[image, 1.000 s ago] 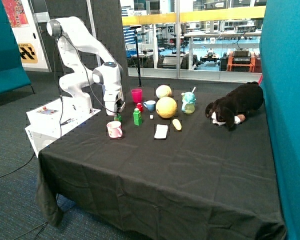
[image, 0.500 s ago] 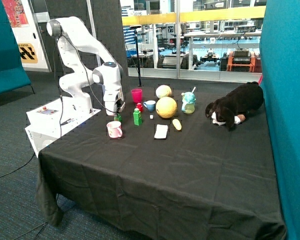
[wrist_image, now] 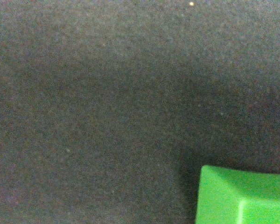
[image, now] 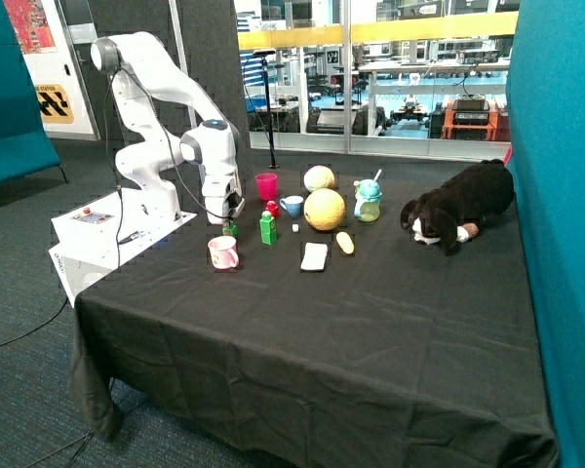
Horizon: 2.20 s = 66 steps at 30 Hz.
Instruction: Stack green blocks
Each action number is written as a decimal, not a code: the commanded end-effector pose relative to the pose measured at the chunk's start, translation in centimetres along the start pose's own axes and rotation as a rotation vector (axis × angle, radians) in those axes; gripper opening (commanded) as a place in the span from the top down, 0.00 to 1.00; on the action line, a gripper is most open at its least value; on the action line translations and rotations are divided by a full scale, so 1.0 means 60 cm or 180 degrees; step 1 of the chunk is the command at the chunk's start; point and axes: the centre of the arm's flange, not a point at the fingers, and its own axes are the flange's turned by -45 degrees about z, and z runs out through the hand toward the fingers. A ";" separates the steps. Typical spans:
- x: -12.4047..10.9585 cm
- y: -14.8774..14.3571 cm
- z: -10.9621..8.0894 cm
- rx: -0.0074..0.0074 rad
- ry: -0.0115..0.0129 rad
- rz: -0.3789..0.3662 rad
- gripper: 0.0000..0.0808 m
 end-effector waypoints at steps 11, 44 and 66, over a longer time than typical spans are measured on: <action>0.027 -0.005 -0.035 0.00109 -0.00181 -0.0003 1.00; 0.115 -0.020 -0.145 0.00111 -0.00180 -0.0067 1.00; 0.152 -0.009 -0.164 0.00111 -0.00180 -0.0063 1.00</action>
